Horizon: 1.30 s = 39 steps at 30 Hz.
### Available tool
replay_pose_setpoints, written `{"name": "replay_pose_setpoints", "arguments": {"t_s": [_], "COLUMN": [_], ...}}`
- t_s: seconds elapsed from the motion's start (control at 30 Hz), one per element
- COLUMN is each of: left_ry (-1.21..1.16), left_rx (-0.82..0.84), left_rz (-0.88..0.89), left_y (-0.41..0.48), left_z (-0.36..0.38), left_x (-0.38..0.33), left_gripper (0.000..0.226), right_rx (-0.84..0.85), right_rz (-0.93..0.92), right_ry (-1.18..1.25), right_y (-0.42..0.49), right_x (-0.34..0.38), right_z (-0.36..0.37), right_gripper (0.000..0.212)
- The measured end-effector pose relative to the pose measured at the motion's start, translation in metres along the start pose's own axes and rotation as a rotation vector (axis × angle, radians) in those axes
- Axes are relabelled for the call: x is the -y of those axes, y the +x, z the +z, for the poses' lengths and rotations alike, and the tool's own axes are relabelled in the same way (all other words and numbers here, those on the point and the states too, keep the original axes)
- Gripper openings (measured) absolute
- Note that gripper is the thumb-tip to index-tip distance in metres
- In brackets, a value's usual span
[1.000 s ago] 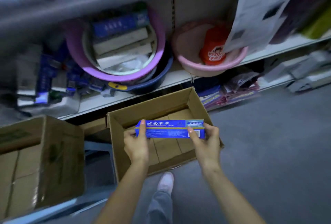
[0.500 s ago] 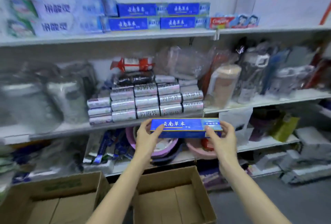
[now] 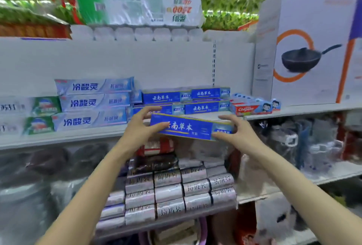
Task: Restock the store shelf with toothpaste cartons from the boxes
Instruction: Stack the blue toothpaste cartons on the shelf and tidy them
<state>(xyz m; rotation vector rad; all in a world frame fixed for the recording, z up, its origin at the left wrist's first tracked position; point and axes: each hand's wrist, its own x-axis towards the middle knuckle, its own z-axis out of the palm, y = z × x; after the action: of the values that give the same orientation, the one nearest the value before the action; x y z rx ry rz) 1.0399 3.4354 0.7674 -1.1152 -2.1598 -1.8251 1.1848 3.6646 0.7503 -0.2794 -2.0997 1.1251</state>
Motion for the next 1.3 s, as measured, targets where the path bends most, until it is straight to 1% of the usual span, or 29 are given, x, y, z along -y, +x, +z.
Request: {"name": "replay_pose_setpoints", "arguments": {"t_s": [0.07, 0.1, 0.2, 0.3, 0.37, 0.47, 0.53, 0.67, 0.77, 0.93, 1.13, 1.2, 1.3], "left_ry": [-0.002, -0.026, -0.001, 0.095, 0.137, 0.116, 0.108, 0.146, 0.284, 0.469, 0.763, 0.796, 0.828], "left_rx": [-0.008, -0.014, -0.019, 0.04, 0.053, 0.061, 0.065, 0.103, 0.14, 0.149, 0.198, 0.19, 0.198], "left_rz": [-0.012, -0.026, -0.03, 0.0, 0.004, 0.065, 0.083, 0.077, 0.112, 0.174, 0.141, 0.122, 0.073], "left_y": [0.032, 0.045, 0.079, 0.107, 0.123, 0.139, 0.149, 0.163, 0.171, 0.188, 0.215, 0.224, 0.233], "left_z": [-0.01, -0.011, -0.006, 0.005, 0.015, 0.035, 0.045, 0.054, 0.057, 0.065, 0.094, 0.104, 0.118], "left_x": [0.007, 0.011, 0.023, 0.033, 0.039, 0.039, 0.036, 0.032, 0.031, 0.03, 0.02, 0.019, 0.024], "left_gripper": [0.043, 0.046, 0.049, 0.055, 0.044, 0.028, 0.027, 0.045, 0.052, 0.049, 0.054, 0.054, 0.054], "right_rx": [0.031, 0.026, 0.015, 0.038, 0.039, 0.028, 0.01, -0.051, -0.099, -0.116, 0.046, 0.095, 0.147], "right_rz": [-0.014, -0.019, -0.054, -0.041, -0.045, -0.062, -0.07, -0.066, -0.049, -0.033, -0.084, -0.108, -0.095], "right_ry": [-0.075, -0.112, -0.281, -0.388, -0.416, -0.46, -0.455, -0.481, -0.481, -0.39, -0.356, -0.335, -0.354], "right_y": [0.028, 0.041, 0.079, 0.108, 0.122, 0.139, 0.146, 0.166, 0.187, 0.233, 0.298, 0.314, 0.327], "right_x": [0.004, 0.005, 0.004, 0.006, 0.006, 0.007, 0.006, -0.003, -0.023, -0.056, -0.091, -0.102, -0.118], "right_z": [0.006, 0.007, 0.003, -0.009, -0.019, -0.038, -0.053, -0.084, -0.102, -0.111, -0.108, -0.105, -0.099], "right_gripper": [0.041, 0.04, 0.044, 0.046, 0.043, 0.038, 0.036, 0.035, 0.037, 0.034, 0.032, 0.033, 0.033]}}
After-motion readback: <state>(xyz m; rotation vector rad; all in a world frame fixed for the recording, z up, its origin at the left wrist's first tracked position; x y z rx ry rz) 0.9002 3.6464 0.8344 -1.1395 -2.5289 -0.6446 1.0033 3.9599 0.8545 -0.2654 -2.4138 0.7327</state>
